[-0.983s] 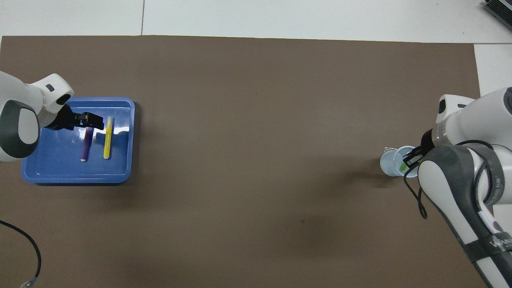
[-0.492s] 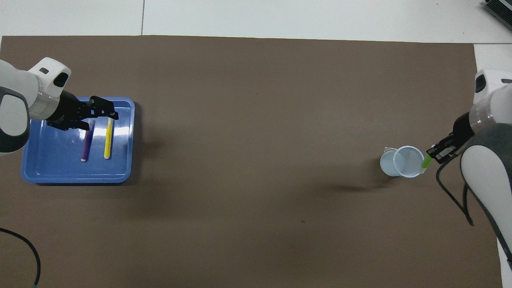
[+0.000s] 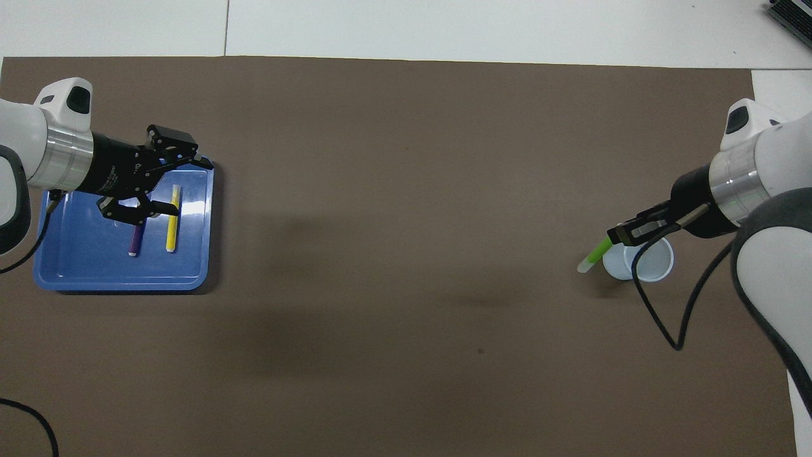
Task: Right arm passes pens to left for tray arrangement
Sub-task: 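Lift the green pen with the right gripper while the left gripper approaches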
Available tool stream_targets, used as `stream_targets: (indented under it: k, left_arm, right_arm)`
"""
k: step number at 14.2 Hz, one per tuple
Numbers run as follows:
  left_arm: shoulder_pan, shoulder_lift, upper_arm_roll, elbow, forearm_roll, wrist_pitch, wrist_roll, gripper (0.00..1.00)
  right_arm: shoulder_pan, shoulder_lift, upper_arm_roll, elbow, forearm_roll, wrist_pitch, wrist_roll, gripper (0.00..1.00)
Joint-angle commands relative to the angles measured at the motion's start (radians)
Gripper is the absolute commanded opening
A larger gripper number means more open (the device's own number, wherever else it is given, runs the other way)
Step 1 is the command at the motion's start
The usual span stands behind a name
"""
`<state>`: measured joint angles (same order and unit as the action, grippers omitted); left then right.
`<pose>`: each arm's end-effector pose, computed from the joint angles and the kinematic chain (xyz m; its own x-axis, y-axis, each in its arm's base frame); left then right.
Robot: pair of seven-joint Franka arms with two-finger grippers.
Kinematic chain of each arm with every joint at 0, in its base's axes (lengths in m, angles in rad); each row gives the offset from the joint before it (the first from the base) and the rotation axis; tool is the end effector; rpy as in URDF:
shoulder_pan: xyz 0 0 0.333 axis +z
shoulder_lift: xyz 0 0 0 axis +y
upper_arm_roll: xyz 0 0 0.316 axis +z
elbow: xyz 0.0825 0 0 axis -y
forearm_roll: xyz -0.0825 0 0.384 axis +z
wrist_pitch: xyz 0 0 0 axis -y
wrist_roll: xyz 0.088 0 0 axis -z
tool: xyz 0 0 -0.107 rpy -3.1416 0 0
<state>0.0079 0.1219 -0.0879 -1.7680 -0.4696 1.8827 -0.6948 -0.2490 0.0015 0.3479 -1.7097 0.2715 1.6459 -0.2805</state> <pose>0.5961 -0.0796 0.4952 0.7208 0.6191 -0.3118 0.6931 -0.6498 0.3120 0.5507 0.0815 0.5680 0.9397 0.3418 0.0084 0.3309 -0.9029 -0.2744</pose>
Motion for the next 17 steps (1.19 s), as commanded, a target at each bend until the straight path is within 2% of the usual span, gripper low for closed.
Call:
stream_targets:
  k: [1, 4, 7, 12, 17]
  left_arm:
    - [-0.064, -0.047, 0.007, -0.019, -0.05, -0.008, -0.226, 1.0]
    - [-0.126, -0.085, 0.007, -0.037, -0.109, 0.009, -0.426, 1.0]
    - [-0.198, -0.119, 0.007, -0.085, -0.139, 0.116, -0.645, 1.0]
    - [-0.285, -0.143, 0.007, -0.145, -0.142, 0.303, -0.969, 1.0]
    - [-0.362, -0.143, 0.007, -0.143, -0.142, 0.38, -1.107, 1.0]
  right_arm:
    - [0.034, 0.006, 0.009, -0.019, 0.101, 0.112, 0.163, 0.0]
    - [0.127, 0.0, 0.009, -0.051, 0.161, 0.23, 0.437, 0.0]
    - [0.206, 0.0, 0.009, -0.065, 0.219, 0.317, 0.691, 0.0]
    - [0.29, -0.008, 0.009, -0.097, 0.353, 0.506, 0.981, 0.0]
    - [0.396, -0.009, 0.009, -0.14, 0.354, 0.696, 1.168, 0.0]
